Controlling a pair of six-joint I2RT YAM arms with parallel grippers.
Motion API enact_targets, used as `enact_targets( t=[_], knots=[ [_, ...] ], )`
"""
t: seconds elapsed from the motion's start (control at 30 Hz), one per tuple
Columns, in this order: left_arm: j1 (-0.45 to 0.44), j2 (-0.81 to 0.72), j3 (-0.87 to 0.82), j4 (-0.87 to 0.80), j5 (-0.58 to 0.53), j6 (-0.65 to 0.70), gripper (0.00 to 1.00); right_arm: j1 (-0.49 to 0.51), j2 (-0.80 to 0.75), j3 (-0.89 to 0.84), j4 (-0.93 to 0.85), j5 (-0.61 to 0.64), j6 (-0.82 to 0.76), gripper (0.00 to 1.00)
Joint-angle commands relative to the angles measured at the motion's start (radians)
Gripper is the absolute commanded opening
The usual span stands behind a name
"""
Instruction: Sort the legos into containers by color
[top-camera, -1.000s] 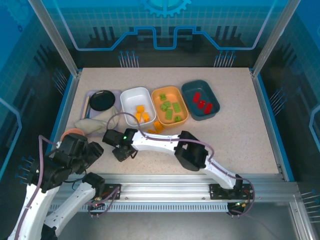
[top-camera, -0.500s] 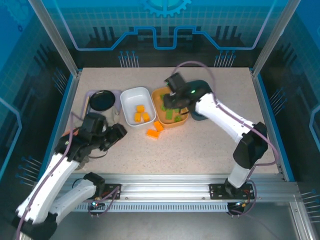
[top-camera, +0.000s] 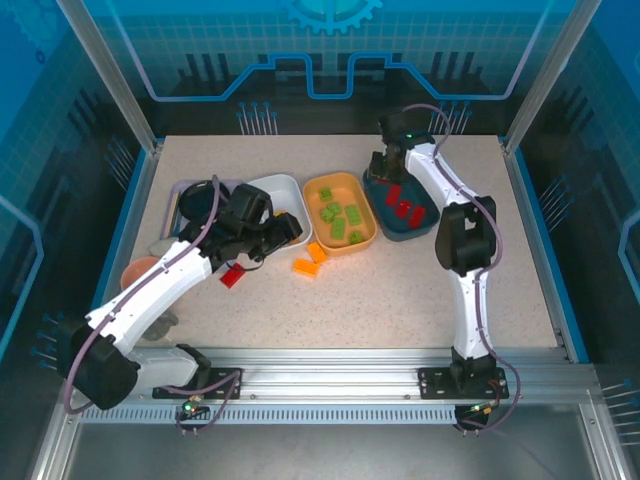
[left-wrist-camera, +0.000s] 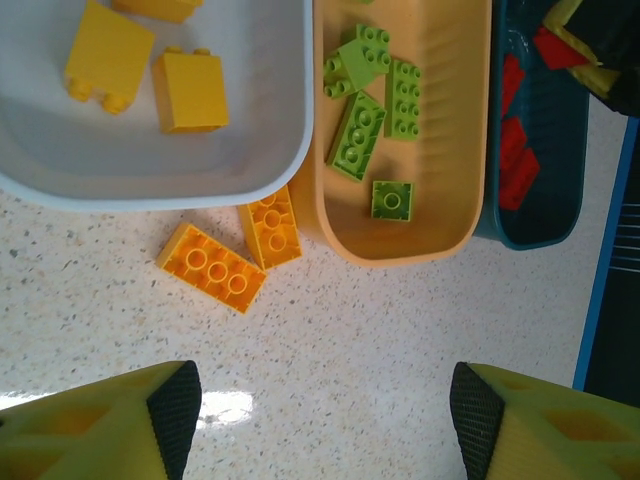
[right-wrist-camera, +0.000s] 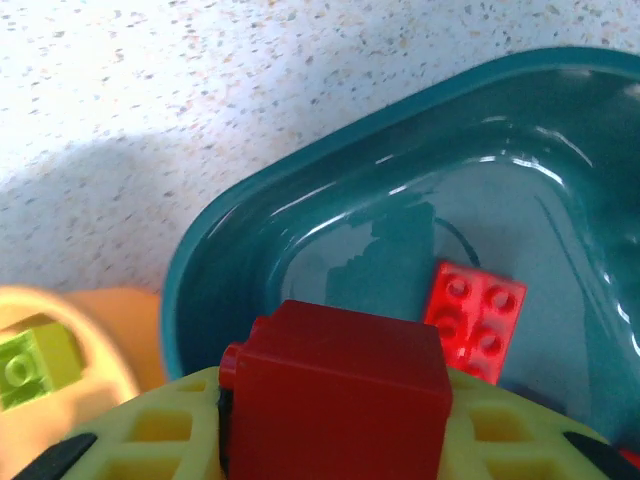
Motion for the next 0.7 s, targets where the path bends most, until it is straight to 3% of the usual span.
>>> enact_targets(
  t=[0.0, 0.27, 0.4, 0.5, 0.67],
  knots=[
    [-0.013, 0.028, 0.028, 0.010, -0.019, -0.001, 0.70, -0.022, 0.065, 0.075, -0.069, -0.050, -0.033, 0.29],
    [-0.045, 0.114, 0.029, -0.047, -0.020, 0.038, 0.68, -0.047, 0.169, 0.195, -0.103, -0.118, -0.062, 0.35],
    [-0.073, 0.138, 0.008, -0.095, -0.055, 0.030, 0.69, -0.048, 0.164, 0.195, -0.110, -0.132, -0.066, 0.52],
    [-0.080, 0.144, -0.031, -0.096, -0.059, -0.004, 0.70, -0.043, 0.099, 0.156, -0.086, -0.143, -0.071, 0.62],
    [-0.078, 0.189, -0.073, -0.100, -0.050, -0.164, 0.70, -0.019, -0.114, 0.008, -0.020, -0.127, -0.077, 0.65]
  ],
)
